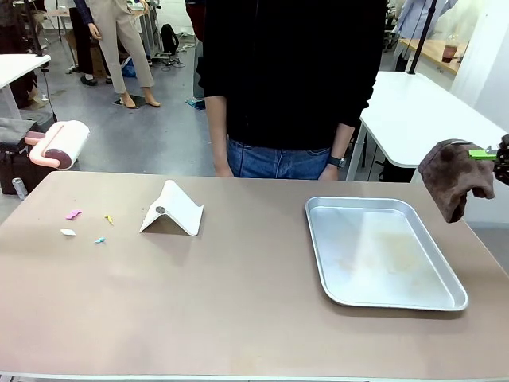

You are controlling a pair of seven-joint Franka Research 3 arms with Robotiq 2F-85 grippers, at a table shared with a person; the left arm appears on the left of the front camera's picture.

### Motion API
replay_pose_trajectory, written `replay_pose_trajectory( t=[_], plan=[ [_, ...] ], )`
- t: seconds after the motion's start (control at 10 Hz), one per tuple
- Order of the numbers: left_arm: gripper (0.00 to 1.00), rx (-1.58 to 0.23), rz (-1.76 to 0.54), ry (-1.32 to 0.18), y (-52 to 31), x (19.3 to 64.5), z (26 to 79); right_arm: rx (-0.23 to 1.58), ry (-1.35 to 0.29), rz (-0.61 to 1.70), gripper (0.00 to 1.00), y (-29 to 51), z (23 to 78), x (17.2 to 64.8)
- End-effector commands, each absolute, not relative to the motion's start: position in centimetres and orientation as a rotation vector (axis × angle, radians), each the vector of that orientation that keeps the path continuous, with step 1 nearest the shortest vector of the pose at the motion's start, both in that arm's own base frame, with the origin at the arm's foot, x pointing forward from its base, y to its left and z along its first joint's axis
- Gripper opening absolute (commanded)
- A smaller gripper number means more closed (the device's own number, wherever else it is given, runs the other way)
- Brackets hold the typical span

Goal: Clean the surface of the table.
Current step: Clean the area not pointed to by the person.

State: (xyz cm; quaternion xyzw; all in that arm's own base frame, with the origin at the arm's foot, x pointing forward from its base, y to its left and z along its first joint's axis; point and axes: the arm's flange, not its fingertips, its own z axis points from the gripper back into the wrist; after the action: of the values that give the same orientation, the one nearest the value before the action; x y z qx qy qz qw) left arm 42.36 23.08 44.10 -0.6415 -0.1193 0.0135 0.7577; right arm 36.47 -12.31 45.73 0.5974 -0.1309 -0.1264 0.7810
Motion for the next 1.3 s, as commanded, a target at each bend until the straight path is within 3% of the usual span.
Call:
replay_pose_trajectory(
  t=[0.0,0.1,0.2,0.6,0.8,1.2],
  plan=[
    [0.05,-1.402,0.040,-0.253,22.8,42.0,44.5,1.293,-0.288,-0.271,0.09,-12.3,46.2,36.3],
    [0.05,-1.402,0.040,-0.253,22.8,42.0,44.5,1.293,-0.288,-0.271,0.09,-12.3,46.2,36.3],
    [0.22,-1.398,0.029,-0.260,23.1,42.4,44.1,1.293,-0.288,-0.271,0.09,-12.3,46.2,36.3],
    [0.22,-1.023,0.130,-0.209,24.7,41.6,41.6,1.293,-0.288,-0.271,0.09,-12.3,46.2,36.3],
    [0.22,-0.892,0.191,-0.261,26.0,41.4,39.6,1.293,-0.288,-0.271,0.09,-12.3,46.2,36.3],
    [0.22,-0.824,0.278,-0.296,28.6,42.4,36.8,1.293,-0.288,-0.271,0.09,-12.3,46.2,36.3]
  ],
)
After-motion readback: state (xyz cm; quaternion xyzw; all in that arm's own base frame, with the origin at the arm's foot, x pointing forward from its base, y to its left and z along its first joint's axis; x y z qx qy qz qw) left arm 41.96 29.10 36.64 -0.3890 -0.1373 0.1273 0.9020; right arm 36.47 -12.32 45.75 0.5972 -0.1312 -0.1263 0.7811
